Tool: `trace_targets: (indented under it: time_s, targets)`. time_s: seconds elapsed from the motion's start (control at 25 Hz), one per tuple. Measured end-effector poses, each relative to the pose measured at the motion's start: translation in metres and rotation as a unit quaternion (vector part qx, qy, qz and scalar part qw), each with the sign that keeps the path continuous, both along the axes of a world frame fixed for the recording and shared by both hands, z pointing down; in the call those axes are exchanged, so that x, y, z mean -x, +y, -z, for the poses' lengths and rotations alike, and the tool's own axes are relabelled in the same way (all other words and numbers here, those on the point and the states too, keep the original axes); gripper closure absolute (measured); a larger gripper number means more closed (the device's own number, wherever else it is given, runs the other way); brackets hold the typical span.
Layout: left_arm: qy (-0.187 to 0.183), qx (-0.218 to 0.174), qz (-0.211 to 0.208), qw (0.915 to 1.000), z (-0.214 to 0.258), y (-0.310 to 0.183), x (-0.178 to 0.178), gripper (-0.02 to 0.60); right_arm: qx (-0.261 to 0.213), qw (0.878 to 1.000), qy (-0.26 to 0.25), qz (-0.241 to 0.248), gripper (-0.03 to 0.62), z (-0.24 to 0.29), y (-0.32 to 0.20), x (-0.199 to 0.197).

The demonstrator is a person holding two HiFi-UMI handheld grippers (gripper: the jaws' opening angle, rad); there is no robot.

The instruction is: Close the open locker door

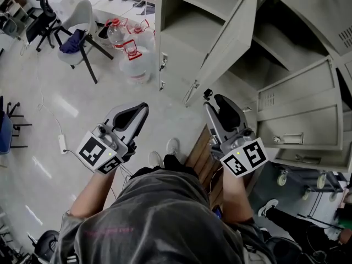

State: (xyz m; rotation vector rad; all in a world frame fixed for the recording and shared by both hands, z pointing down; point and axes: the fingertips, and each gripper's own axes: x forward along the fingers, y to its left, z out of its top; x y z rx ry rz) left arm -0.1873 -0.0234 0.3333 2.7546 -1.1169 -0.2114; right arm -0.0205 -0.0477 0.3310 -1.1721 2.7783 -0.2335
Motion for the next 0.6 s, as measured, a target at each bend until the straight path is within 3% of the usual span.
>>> trace_targets:
  time_s: [0.6]
  targets:
    - [0.004, 0.007, 0.037, 0.9993, -0.004, -0.026, -0.012, 0.568, -0.003, 0.997, 0.012, 0.07, 0.431, -0.005, -0.033, 0.016]
